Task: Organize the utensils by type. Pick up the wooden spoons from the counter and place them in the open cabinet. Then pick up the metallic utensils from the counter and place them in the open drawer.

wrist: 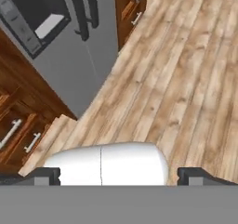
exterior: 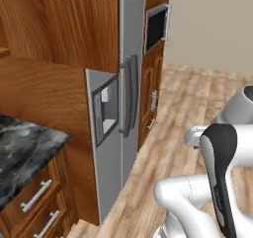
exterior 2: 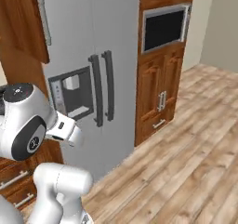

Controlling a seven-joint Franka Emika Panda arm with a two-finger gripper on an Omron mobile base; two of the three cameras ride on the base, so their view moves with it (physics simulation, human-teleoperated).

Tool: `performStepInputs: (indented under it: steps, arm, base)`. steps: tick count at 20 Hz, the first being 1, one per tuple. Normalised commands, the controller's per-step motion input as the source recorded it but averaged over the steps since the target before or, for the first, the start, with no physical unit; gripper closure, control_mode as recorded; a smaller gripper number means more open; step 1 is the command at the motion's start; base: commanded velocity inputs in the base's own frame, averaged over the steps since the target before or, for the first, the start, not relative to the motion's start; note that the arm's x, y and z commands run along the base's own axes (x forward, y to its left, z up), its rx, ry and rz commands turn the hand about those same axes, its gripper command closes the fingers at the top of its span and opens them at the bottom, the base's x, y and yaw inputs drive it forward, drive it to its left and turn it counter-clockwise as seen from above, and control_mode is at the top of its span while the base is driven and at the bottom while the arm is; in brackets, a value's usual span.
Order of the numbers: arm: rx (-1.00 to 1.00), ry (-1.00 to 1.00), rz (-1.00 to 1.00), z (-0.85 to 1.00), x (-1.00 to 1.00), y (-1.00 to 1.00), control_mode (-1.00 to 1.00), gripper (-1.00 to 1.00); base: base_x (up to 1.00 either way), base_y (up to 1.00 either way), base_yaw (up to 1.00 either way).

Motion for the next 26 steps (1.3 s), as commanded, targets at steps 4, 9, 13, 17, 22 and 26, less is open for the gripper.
performStepInputs:
  steps: [4, 9, 13, 17, 22, 26]
  arm:
    - [0.0, 0.0, 0.0, 0.0, 0.0, 0.0, 1.0, -1.0]
    - [0.0, 0.0, 0.0, 0.0, 0.0, 0.0, 1.0, -1.0]
    - [0.0, 0.0, 0.0, 0.0, 0.0, 0.0, 1.0, -1.0]
    - [0.0, 0.0, 0.0, 0.0, 0.0, 0.0, 1.0, -1.0]
    - [0.0, 0.0, 0.0, 0.0, 0.0, 0.0, 1.0, -1.0]
    - [0.0, 0.0, 0.0, 0.0, 0.0, 0.0, 1.0, -1.0]
  base:
    - [-0.01, 0.0, -1.0]
    - [0.0, 0.0, -1.0]
    - [0.0, 0.0, -1.0]
    - [0.07, -0.01, -1.0]
    - [0.46, 0.13, -0.86]
    - [0.73, 0.45, -0.68]
